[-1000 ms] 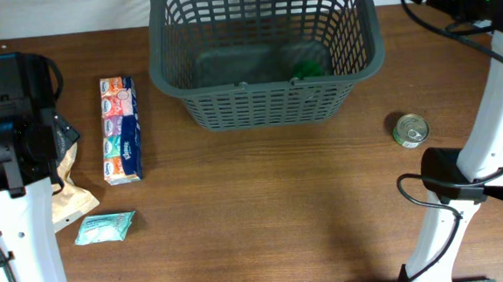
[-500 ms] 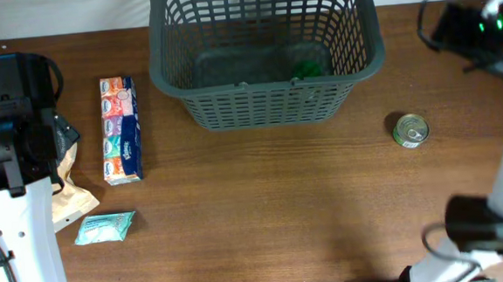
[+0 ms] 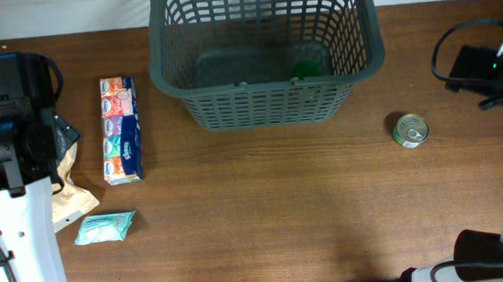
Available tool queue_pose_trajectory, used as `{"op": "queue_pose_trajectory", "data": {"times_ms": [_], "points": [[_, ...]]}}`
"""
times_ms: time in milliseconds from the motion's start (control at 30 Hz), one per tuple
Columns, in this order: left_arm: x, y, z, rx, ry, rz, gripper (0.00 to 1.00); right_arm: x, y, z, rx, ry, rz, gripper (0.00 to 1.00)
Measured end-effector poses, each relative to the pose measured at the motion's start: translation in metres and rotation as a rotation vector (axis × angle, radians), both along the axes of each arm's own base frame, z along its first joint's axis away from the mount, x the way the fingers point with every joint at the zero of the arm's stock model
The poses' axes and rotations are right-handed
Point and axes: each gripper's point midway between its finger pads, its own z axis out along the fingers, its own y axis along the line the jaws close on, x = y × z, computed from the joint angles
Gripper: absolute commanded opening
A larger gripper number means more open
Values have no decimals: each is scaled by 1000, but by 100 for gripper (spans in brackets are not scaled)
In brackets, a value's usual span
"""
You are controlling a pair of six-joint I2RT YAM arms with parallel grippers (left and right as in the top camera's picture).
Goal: Pack container
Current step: 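Move the right gripper back toward the tuna can, then lower the right gripper over the tuna can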
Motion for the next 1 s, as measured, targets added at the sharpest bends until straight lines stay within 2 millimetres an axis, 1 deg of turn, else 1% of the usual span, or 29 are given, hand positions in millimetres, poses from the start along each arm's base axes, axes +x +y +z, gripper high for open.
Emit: {"op": "queue_pose_trajectory", "data": {"times_ms": [100, 200, 333, 400, 500, 667, 800, 1000], "points": [[0, 0, 0, 0, 0, 0, 100, 15, -3, -1, -22, -19, 46, 99], [0, 0, 0, 0, 0, 0, 99, 29, 0, -18, -4, 28, 126, 99], [0, 0, 0, 0, 0, 0, 100, 49, 2, -56, 40, 128, 201, 99], [0, 0, 0, 0, 0, 0, 100, 58, 2, -78, 63, 184, 222, 99], [0, 0, 0, 0, 0, 0, 100, 66, 2, -107, 90, 256, 241, 99], [0, 0, 0, 0, 0, 0, 100, 73, 3, -138, 127, 331, 283, 100], [0, 0, 0, 0, 0, 0, 100, 75, 12, -148, 178, 347, 338, 100], [0, 0, 0, 0, 0, 0, 100, 67, 23, -155, 236, 376, 382, 99]]}}
